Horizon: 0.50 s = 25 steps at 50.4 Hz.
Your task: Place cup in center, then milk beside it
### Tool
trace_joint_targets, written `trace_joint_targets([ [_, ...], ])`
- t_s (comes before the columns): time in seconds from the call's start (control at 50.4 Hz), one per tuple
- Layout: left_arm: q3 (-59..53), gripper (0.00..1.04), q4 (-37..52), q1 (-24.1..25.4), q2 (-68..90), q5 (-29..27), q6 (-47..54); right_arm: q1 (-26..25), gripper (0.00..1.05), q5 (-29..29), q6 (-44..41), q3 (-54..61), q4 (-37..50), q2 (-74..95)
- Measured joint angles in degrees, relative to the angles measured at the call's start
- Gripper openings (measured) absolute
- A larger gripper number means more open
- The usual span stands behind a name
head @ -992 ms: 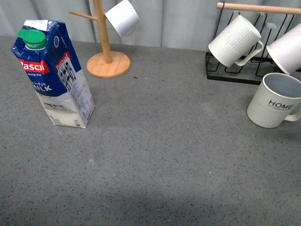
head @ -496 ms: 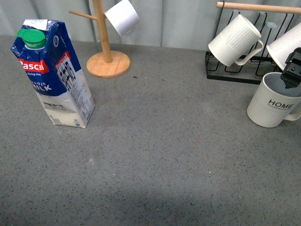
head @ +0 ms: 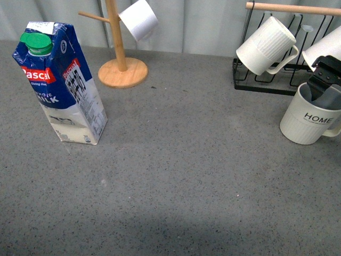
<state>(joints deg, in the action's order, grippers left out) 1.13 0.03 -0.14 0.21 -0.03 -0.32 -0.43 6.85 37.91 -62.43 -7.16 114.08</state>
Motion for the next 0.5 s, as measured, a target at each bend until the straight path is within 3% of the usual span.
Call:
trace_joint_targets([
  [0.099,0.0,0.98,0.0,0.0,0.0,0.0,0.0,0.0,0.70,-0.6,0.6,-0.6,-0.6,0.5],
  [0.496,0.0,0.98,0.0,0.0,0.0,0.0,0.0,0.0,0.15,-1.1,1.4,-0.7,-2.6,0.6],
])
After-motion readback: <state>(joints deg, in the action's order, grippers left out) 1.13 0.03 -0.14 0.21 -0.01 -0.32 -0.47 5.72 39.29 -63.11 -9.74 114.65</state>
